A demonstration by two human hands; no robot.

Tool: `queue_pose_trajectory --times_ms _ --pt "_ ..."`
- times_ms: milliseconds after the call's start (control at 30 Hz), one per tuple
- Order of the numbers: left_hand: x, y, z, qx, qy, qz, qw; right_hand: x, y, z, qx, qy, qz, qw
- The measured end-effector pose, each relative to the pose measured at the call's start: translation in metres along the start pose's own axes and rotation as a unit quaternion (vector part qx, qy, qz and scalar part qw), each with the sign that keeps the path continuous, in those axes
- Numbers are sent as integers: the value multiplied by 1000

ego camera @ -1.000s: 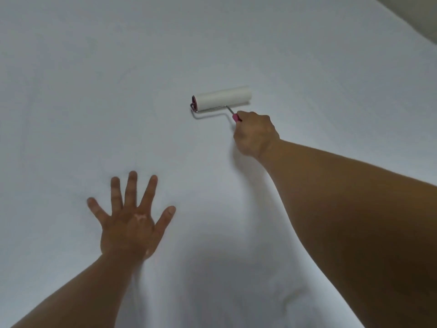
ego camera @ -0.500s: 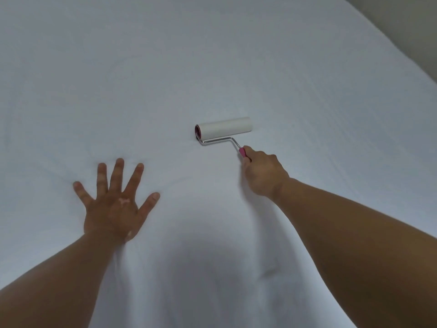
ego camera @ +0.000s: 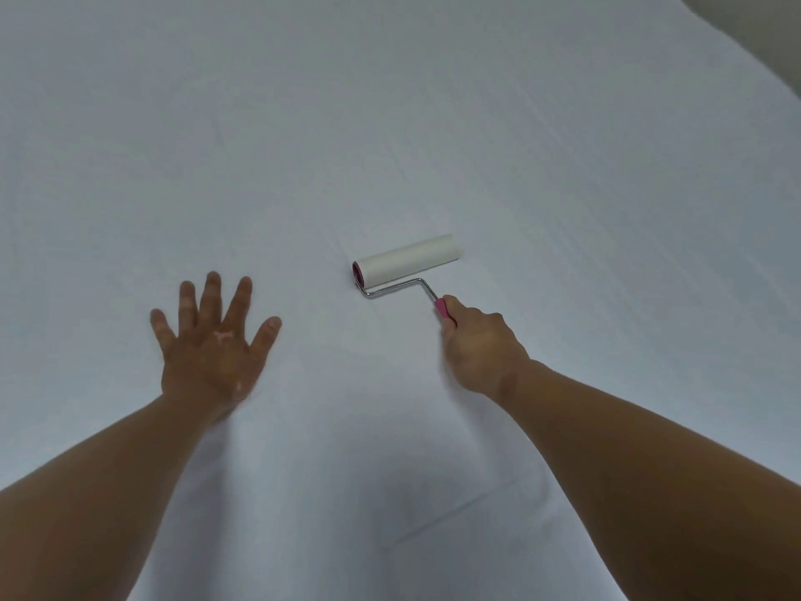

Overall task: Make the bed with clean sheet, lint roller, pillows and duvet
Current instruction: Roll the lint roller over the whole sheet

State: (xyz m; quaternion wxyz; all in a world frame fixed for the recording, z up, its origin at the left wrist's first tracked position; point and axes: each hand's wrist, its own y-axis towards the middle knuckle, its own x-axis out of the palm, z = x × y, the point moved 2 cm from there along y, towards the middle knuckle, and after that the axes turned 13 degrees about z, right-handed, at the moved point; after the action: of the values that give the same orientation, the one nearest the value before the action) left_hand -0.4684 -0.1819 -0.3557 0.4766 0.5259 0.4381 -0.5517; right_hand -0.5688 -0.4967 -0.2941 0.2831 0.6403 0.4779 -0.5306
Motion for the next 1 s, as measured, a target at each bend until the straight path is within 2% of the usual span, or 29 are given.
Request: queue_pose_trajectory --times_ms 467,767,1000 --pt "-8 -150 45 36 -30 18 999 -7 -176 78 81 29 -32 996" --pt "-11 -251 79 41 -23 -17 999 -6 -280 124 115 24 -37 992" --pt "-10 -305 95 63 4 -37 997 1 -356 159 45 -84 -100 990"
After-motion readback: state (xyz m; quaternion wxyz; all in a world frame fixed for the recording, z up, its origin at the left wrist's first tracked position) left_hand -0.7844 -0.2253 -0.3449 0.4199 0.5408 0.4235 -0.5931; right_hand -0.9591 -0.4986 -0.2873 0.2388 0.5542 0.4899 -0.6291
